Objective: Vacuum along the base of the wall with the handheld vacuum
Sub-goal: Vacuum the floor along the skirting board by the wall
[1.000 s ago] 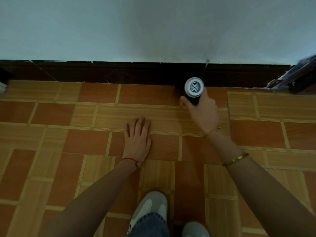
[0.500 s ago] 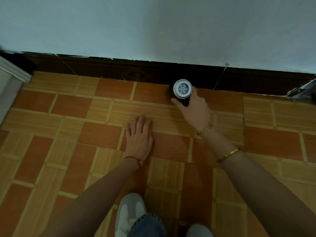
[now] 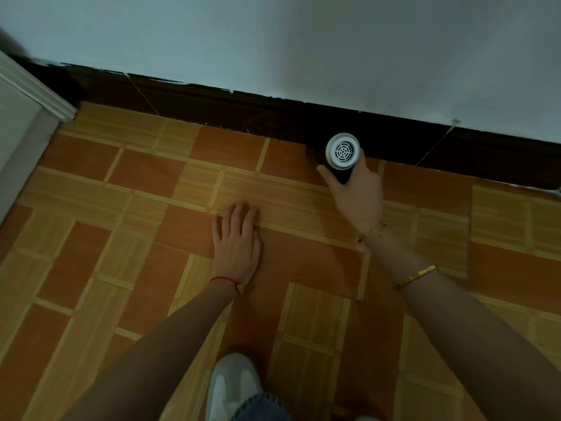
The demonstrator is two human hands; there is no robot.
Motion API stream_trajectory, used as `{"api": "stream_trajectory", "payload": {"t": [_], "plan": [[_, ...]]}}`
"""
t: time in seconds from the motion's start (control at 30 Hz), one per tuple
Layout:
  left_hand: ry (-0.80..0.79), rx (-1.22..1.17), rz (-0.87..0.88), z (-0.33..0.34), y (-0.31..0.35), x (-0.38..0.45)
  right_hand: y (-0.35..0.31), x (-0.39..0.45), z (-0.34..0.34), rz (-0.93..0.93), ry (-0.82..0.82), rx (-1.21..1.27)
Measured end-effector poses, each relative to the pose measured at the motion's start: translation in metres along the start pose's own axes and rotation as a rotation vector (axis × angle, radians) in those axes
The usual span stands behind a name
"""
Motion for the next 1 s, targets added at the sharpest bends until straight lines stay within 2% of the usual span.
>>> {"api": "stream_trajectory", "payload": {"t": [0.27, 0.57, 0.83, 1.0], "plan": [[0.006, -0.06, -0.065, 0.005, -0.013, -0.001, -0.034, 0.019, 0.06, -0.087, -0.094, -0.052], [-0.019, -0.077, -0.064, 0.002, -0.015, 0.0, -0.069, 0.034, 0.121, -0.165, -0.171, 0.014], [-0.038, -0.083, -0.064, 0.003, -0.016, 0.001, -0.097, 0.048, 0.16, -0.229, -0.247, 0.033], [-0.027, -0.095, -0.061, 0.001, -0.016, 0.001, -0.097, 0.05, 0.16, -0.251, -0.254, 0.021]]}}
Point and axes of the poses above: each hand's wrist, its own x-axis towards the middle knuckle, its own z-axis out of the palm, y = z × x, the point moved 5 cm from there along x, towards the middle knuckle, and after that the axes turned 10 degrees about x, right-handed, at the moved point
